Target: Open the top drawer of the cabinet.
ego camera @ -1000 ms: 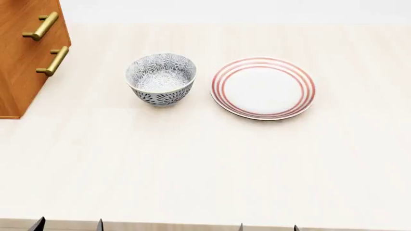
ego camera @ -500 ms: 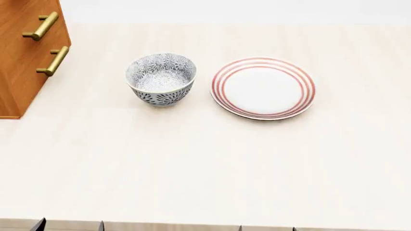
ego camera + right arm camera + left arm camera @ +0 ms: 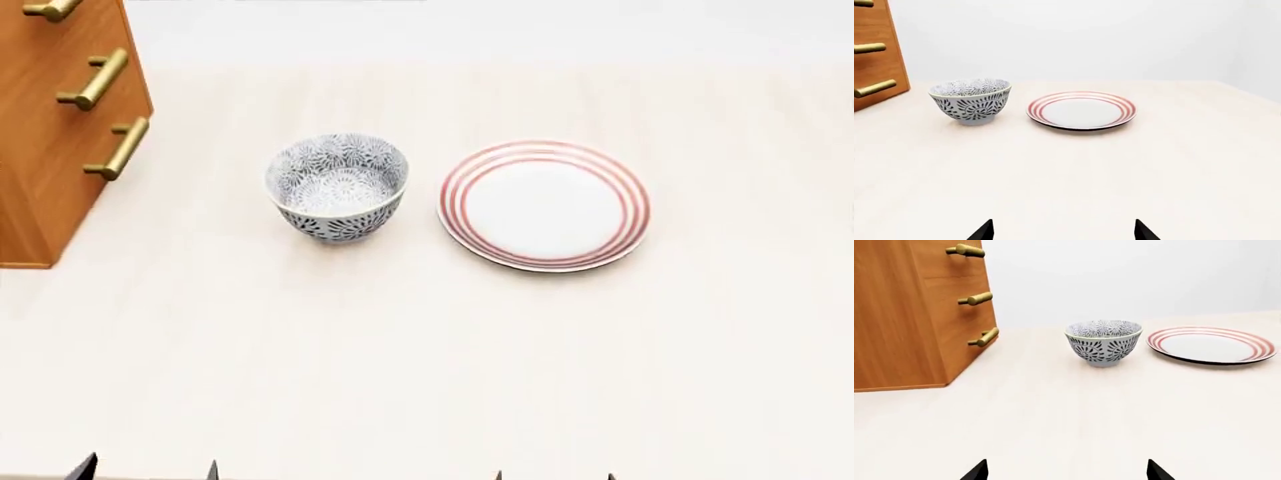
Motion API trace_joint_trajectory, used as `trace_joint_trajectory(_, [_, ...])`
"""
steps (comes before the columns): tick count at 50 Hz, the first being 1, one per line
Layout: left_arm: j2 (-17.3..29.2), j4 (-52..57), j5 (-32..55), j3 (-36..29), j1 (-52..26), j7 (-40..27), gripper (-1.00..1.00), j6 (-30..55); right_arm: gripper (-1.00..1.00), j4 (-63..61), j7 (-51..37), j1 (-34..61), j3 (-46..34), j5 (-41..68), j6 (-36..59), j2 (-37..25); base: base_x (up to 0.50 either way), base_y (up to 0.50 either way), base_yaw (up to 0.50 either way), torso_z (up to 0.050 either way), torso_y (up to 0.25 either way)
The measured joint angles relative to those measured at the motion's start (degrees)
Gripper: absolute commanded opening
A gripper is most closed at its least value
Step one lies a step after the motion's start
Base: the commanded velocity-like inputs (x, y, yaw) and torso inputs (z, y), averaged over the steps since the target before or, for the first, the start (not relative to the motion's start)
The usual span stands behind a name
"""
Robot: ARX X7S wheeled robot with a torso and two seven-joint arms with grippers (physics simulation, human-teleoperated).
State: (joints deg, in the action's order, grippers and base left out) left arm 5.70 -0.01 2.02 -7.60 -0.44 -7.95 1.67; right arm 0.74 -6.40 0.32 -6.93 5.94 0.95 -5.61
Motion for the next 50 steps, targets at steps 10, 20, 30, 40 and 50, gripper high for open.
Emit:
trace_joint_trajectory(10, [0.7, 0.2, 0.7, -0.8, -0.1, -0.8, 1.00, 0.1, 1.00, -0.1, -0.8, 0.1, -0.8, 0.7, 0.0, -0.7, 0.00, 0.00, 0.00, 0.050, 0.000])
trace_joint_trajectory(20, [1.2, 0.1, 1.3, -1.4, -0.2, -1.5, 1.00, 0.1, 1.00, 0.0, -1.5, 0.3, -1.5, 1.3, 0.1, -1.3, 0.00, 0.00, 0.00, 0.050, 0.000])
trace_joint_trajectory(30, [1.8, 0.1, 1.8, -2.2, -0.1, -2.0, 1.00, -0.5, 1.00, -0.1, -1.8, 0.2, -2.2, 2.0, -0.5, -1.8, 0.28, 0.00, 0.00, 0.015, 0.000])
trace_joint_trajectory(40, [2.3, -0.1, 2.2, -2.9, -0.2, -2.5, 1.00, -0.8, 1.00, -0.1, -2.1, 0.2, -2.9, 2.6, -1.2, -2.3, 0.50, 0.00, 0.00, 0.000, 0.000])
trace_joint_trajectory(50, [2.7, -0.2, 2.6, -3.5, -0.3, -2.9, 1.00, -0.9, 1.00, 0.0, -2.4, 0.2, -3.5, 3.1, -1.6, -2.8, 0.50, 0.00, 0.00, 0.000, 0.000])
